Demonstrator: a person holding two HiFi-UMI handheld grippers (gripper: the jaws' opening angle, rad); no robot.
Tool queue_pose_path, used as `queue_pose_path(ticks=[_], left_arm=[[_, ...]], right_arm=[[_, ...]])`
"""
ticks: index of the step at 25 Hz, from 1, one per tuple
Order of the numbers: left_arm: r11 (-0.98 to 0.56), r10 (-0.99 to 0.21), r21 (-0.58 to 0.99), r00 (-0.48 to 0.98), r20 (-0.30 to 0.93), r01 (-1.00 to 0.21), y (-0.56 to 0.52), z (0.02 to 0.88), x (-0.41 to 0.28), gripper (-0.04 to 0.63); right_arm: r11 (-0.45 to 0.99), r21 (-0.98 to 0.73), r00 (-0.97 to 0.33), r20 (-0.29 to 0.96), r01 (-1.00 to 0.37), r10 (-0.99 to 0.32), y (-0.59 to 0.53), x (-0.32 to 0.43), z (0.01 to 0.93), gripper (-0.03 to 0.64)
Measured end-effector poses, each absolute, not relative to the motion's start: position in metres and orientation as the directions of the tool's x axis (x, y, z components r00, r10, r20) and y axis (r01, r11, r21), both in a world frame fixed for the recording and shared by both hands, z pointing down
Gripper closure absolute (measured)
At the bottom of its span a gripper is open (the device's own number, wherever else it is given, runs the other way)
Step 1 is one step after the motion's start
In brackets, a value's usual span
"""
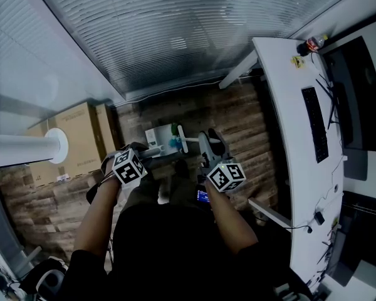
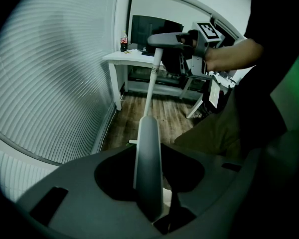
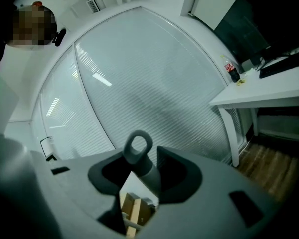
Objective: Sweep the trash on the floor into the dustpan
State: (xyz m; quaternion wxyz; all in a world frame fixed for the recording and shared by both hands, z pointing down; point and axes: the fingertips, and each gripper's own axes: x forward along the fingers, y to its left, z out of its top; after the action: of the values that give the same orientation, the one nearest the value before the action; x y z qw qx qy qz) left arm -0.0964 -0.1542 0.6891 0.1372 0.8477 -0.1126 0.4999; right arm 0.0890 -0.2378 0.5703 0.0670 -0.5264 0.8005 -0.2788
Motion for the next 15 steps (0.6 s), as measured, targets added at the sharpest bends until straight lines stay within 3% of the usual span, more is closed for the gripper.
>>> queue_pose_path(ticks=[10, 15], left_arm=[[-0.935, -0.054, 0.123, 0.478, 0.877, -0.332, -0.153, 0.689, -0.094, 0.476], [-0.936, -0.055, 0.123, 0.481, 0.875, -0.331, -0.153, 0.69, -0.092, 0.476]], right_arm=[[0.362, -0.581, -0.504, 0.098, -0.729, -0.858, -0.234, 0.088, 0.548, 0.471], [0.249, -0.646, -0.386, 0.077, -0.721, -0.919, -0.234, 0.139, 0.557, 0.474]])
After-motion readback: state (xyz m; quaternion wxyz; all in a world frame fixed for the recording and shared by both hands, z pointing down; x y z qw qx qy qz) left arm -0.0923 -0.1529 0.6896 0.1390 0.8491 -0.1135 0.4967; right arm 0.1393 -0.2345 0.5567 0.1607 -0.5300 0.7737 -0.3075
